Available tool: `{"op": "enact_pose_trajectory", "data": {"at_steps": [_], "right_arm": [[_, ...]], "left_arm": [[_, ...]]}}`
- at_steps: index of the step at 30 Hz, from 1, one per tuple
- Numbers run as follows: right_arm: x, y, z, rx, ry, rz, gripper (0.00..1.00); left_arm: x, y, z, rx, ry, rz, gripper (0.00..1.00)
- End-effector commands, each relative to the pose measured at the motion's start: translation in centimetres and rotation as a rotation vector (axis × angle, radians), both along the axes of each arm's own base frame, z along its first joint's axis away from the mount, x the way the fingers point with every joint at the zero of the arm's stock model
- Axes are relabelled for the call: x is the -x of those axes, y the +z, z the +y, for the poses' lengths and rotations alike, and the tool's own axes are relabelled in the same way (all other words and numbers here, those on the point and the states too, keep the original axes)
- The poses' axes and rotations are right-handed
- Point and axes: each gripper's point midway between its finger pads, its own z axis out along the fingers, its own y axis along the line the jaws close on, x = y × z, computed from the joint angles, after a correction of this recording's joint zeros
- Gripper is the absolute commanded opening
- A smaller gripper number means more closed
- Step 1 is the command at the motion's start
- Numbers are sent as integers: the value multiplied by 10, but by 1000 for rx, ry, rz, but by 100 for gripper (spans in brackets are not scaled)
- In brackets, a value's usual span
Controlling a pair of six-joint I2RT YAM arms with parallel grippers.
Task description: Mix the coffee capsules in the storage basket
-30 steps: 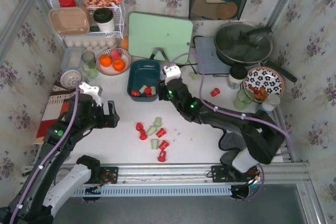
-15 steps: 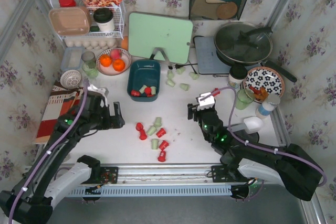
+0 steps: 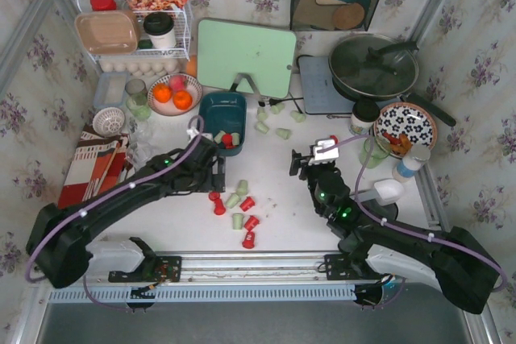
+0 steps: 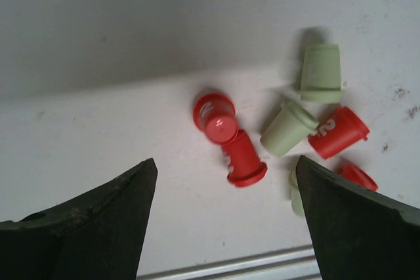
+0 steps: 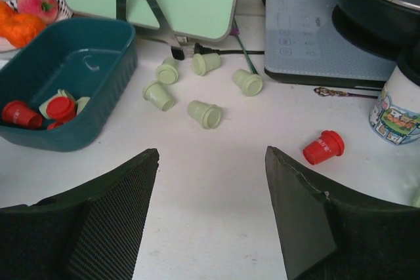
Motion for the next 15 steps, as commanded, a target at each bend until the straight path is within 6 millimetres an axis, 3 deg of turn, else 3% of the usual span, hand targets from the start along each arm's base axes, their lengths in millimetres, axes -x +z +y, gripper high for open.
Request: {"op": "enact_pose_trajectory", "data": {"at_steps": [1, 7, 13, 15], "right_arm": [[2, 12, -11, -34, -38, -33, 74], [5, 19, -19, -52, -60, -56, 75], [5, 18, -18, -51, -59, -51, 76], [5, 18, -17, -51, -57, -50, 76]], "left_arm": [[-20, -6, -12, -78, 20, -32, 86], [-27, -32, -25, -131, -6, -3, 63], [-27, -52, -28, -166, -6, 41, 60], [-27, -59, -27, -181, -4, 52, 49]]}}
